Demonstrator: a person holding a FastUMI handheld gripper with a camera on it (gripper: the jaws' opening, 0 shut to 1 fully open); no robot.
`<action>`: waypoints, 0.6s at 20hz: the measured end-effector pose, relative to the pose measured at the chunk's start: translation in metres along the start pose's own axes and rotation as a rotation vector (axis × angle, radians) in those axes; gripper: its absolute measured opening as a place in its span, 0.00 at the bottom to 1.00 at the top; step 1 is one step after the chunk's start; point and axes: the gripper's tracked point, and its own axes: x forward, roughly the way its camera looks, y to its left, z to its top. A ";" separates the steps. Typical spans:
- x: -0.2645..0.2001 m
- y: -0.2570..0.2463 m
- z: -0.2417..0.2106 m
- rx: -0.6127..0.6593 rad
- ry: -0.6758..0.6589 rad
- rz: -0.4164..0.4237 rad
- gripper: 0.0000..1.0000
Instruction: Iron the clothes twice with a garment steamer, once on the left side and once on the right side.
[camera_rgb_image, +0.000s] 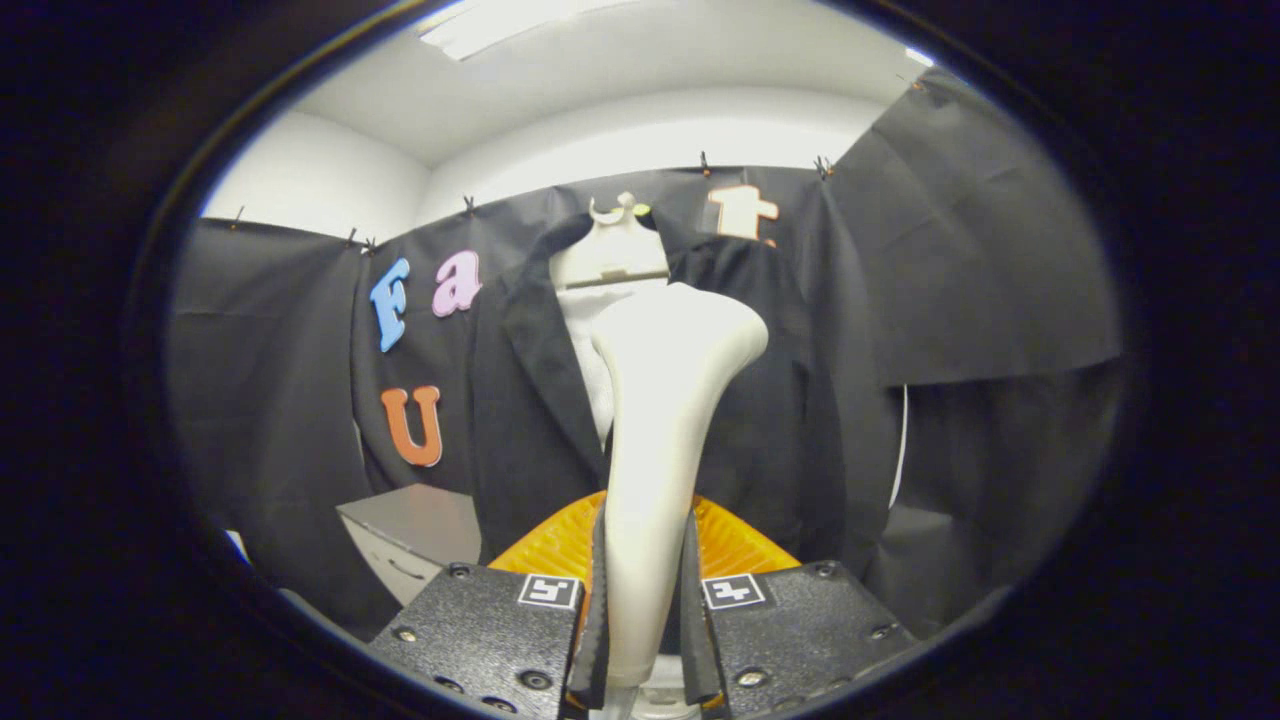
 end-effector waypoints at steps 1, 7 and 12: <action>0.008 -0.004 0.009 -0.013 -0.015 -0.013 0.32; 0.044 -0.018 0.064 -0.075 -0.137 -0.065 0.32; 0.052 -0.035 0.062 -0.010 -0.143 -0.111 0.32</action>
